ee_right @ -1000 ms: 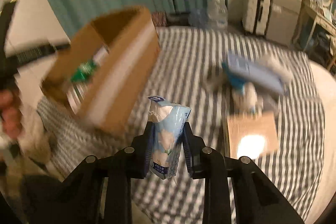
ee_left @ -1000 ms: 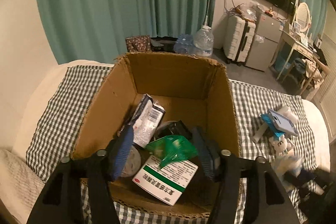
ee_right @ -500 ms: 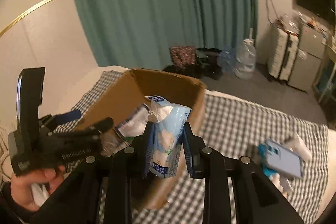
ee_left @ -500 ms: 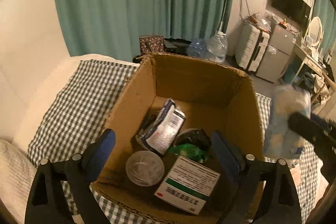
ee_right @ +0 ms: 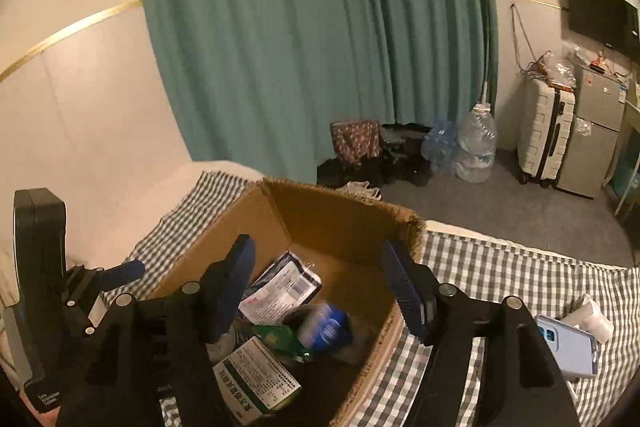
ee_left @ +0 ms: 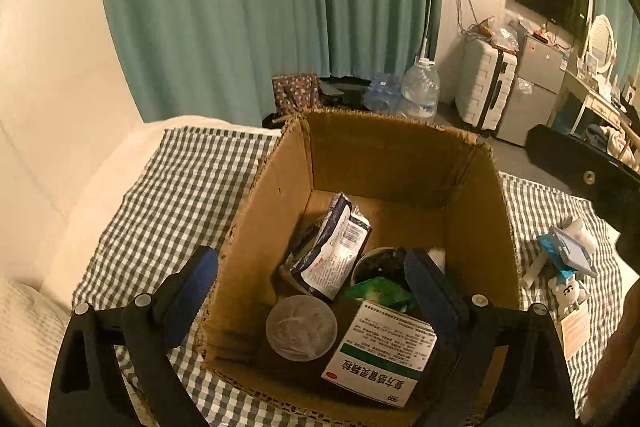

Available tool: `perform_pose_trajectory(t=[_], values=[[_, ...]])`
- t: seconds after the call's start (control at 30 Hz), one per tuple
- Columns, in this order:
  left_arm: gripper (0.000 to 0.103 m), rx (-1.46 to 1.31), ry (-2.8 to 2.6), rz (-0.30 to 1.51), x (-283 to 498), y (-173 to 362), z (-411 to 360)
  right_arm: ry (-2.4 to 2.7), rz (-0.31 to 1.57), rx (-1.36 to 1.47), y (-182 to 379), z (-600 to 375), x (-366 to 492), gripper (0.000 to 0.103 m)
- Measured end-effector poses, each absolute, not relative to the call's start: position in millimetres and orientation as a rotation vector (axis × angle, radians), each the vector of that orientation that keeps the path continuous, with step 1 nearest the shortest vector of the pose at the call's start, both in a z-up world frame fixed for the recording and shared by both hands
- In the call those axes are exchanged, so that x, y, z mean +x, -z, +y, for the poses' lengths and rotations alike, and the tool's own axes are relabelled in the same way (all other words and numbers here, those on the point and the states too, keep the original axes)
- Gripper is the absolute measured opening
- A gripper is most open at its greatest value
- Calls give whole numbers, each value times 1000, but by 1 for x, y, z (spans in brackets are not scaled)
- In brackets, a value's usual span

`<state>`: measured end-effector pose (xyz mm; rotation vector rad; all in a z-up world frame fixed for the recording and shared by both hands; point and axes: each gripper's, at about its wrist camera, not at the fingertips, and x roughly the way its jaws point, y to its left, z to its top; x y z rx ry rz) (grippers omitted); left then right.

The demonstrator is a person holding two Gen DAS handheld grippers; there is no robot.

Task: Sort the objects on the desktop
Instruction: 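Open the left tool over the box to drop the snack bag while the right drops the wipes, then move both tools back over the remaining items on the bedspread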

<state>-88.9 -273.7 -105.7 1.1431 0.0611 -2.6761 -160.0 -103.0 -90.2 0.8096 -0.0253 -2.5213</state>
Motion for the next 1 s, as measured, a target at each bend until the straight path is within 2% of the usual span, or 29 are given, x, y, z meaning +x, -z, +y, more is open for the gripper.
perform_pose_trajectory(t=[0.1, 0.17, 0.3, 0.37, 0.7, 1.0], values=[[97, 1121, 2695, 54, -85, 95, -266, 2557, -39, 773, 81, -89, -151, 75], [97, 1103, 2711, 48, -83, 87, -259, 2591, -41, 745, 72, -81, -145, 85], [103, 1063, 2744, 30, -76, 70, -237, 2661, -41, 702, 58, -56, -130, 93], [103, 1038, 2762, 32, -72, 60, -224, 2705, -28, 691, 52, -41, -124, 103], [103, 962, 2884, -20, -62, 32, -146, 2894, 35, 644, 28, 44, -94, 103], [103, 1011, 2950, -104, -68, 40, -76, 3034, 24, 731, 31, 132, -87, 103]])
